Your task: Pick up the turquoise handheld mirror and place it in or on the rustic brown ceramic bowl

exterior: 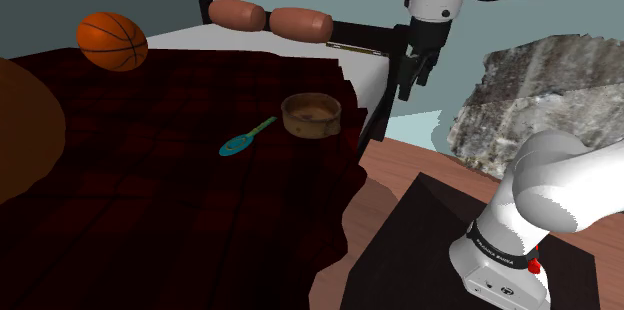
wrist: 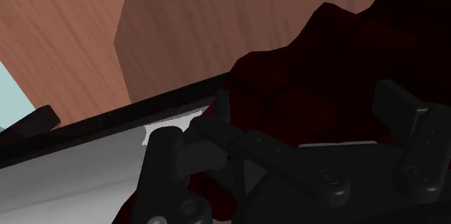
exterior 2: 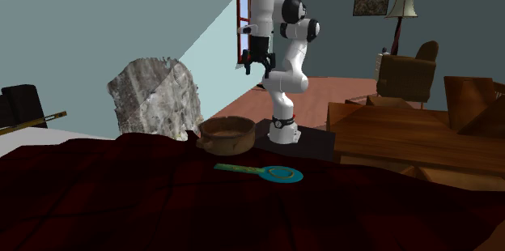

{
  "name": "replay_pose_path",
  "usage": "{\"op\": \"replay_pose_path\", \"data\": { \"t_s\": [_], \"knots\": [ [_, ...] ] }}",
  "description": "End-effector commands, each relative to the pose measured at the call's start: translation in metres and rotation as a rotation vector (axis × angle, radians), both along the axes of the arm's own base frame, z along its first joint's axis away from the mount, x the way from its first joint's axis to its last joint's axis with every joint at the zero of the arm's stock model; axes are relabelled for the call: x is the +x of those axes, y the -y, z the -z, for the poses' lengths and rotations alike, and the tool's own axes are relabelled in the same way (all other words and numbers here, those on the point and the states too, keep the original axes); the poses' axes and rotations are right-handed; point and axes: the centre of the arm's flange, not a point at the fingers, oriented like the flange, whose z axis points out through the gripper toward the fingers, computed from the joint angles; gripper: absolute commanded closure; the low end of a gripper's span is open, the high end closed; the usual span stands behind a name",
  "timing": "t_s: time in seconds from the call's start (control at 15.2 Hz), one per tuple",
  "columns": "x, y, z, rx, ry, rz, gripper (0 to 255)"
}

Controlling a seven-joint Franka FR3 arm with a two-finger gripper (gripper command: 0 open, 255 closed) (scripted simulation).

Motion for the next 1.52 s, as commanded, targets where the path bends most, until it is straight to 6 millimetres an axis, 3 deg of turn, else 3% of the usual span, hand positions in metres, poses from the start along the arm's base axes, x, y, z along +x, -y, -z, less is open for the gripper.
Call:
{"op": "replay_pose_path", "data": {
  "t_s": [0.0, 0.79, 1.45],
  "knots": [
    [0.0, 0.0, 0.0, 0.0, 0.0, 0.0, 0],
    [0.097, -0.101, 0.056, 0.072, 0.004, 0.347, 0],
    [0.2, -0.158, 0.097, 0.132, 0.007, 0.636, 0]
  ]
}}
